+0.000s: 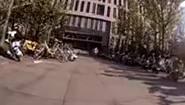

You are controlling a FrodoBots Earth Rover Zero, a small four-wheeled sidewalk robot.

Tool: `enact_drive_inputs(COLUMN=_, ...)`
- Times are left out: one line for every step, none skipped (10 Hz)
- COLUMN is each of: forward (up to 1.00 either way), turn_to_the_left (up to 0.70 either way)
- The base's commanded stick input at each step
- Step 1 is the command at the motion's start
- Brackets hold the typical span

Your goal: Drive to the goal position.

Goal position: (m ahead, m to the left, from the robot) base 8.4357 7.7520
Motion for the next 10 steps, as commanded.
enact_drive_inputs(forward=0.7, turn_to_the_left=0.0)
enact_drive_inputs(forward=0.7, turn_to_the_left=0.0)
enact_drive_inputs(forward=0.7, turn_to_the_left=0.0)
enact_drive_inputs(forward=0.7, turn_to_the_left=0.0)
enact_drive_inputs(forward=0.7, turn_to_the_left=0.0)
enact_drive_inputs(forward=0.7, turn_to_the_left=0.0)
enact_drive_inputs(forward=0.7, turn_to_the_left=0.0)
enact_drive_inputs(forward=0.7, turn_to_the_left=0.0)
enact_drive_inputs(forward=0.7, turn_to_the_left=0.0)
enact_drive_inputs(forward=0.7, turn_to_the_left=0.0)
